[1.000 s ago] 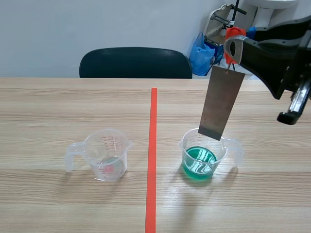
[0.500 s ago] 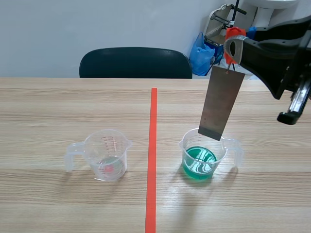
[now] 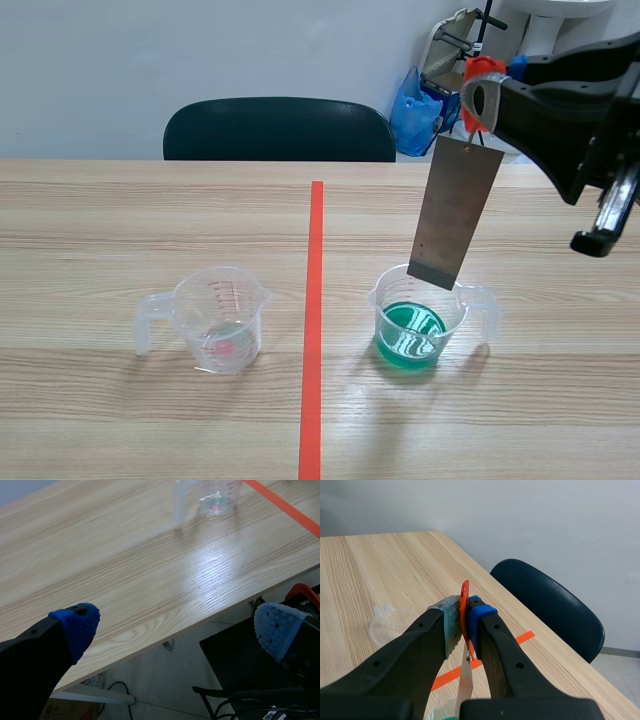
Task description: Do the redox reaction experiment
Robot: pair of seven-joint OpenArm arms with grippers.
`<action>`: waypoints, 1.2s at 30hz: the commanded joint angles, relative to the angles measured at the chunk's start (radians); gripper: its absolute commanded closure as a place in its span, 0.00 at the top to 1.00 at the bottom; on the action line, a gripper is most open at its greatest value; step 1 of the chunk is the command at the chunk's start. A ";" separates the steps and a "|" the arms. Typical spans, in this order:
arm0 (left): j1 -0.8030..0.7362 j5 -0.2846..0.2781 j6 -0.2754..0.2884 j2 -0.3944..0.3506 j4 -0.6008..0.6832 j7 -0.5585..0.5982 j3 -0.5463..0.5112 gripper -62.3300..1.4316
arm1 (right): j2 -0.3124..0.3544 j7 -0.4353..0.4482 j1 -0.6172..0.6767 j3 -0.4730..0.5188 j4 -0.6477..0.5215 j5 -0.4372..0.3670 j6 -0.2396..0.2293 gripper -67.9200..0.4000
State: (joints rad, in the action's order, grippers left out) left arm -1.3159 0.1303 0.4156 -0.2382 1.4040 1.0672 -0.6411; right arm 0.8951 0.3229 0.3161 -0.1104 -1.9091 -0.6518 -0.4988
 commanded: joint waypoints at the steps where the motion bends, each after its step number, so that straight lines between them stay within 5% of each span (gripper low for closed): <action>1: -0.001 -0.014 -0.002 0.002 0.009 0.014 0.001 1.00 | 0.013 0.011 -0.011 0.014 -0.016 -0.012 0.000 0.02; 36: -0.001 -0.018 -0.002 -0.012 0.009 0.021 0.001 1.00 | 0.013 0.004 -0.011 0.014 -0.016 -0.012 0.000 0.02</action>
State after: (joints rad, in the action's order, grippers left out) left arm -1.3159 0.1303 0.4156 -0.2390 1.4040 1.0679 -0.6411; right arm 0.8951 0.3122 0.3161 -0.1104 -1.9091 -0.6518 -0.4988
